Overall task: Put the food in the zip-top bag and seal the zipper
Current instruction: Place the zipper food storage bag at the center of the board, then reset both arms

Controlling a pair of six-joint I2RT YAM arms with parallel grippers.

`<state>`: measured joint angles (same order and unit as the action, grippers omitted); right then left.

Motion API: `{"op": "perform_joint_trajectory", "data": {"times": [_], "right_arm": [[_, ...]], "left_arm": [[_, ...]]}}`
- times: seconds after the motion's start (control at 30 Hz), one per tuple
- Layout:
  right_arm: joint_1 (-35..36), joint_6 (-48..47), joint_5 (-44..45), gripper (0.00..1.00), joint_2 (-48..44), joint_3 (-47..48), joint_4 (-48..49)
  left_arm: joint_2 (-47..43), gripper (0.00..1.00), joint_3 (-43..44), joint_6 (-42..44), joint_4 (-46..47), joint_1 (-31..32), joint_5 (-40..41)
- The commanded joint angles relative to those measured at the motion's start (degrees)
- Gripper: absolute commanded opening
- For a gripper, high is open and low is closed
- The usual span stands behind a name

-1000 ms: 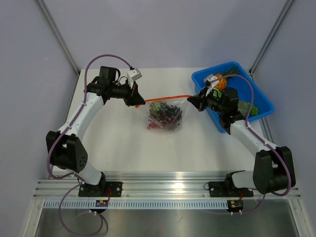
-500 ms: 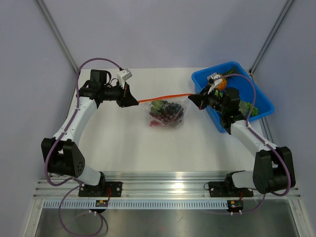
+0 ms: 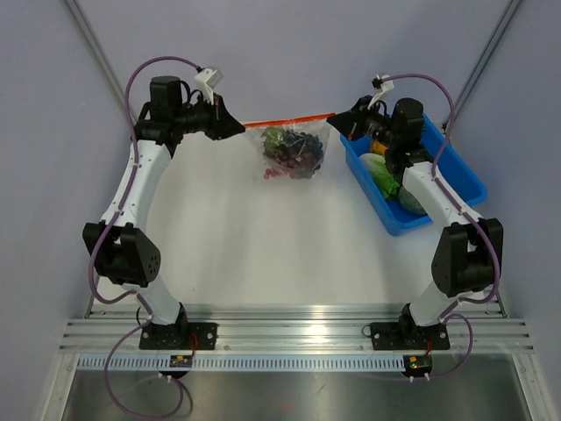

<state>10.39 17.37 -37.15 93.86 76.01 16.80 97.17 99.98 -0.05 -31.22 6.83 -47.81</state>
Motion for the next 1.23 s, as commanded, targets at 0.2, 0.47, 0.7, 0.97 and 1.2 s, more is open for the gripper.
{"op": "perform_joint_trajectory", "data": {"times": [0.2, 0.47, 0.7, 0.97, 1.2], "right_arm": [[5.24, -0.85, -2.58, 0.64, -7.89, -7.32, 1.13], [9.21, -2.34, 25.69, 1.00, -19.24, -12.21, -16.07], [9.21, -2.87, 44.40, 0.99, -17.93, 1.94, -44.63], [9.21, -4.80, 49.18, 0.99, -19.33, 3.18, -53.18], [9.21, -2.78, 48.06, 1.00, -23.54, -1.99, -50.47]], "left_arm": [[-6.80, 0.92, -6.45, -10.83, 11.62, -2.17, -4.38], [-19.10, 0.99, -15.60, -16.46, 7.07, -2.09, 11.82], [-28.57, 0.99, -24.46, -23.06, -3.67, 0.72, 24.14], [-46.97, 0.99, -42.13, -17.44, -2.54, 0.82, 42.26], [-51.99, 0.99, -44.97, -16.65, -0.42, 0.82, 45.35]]}}
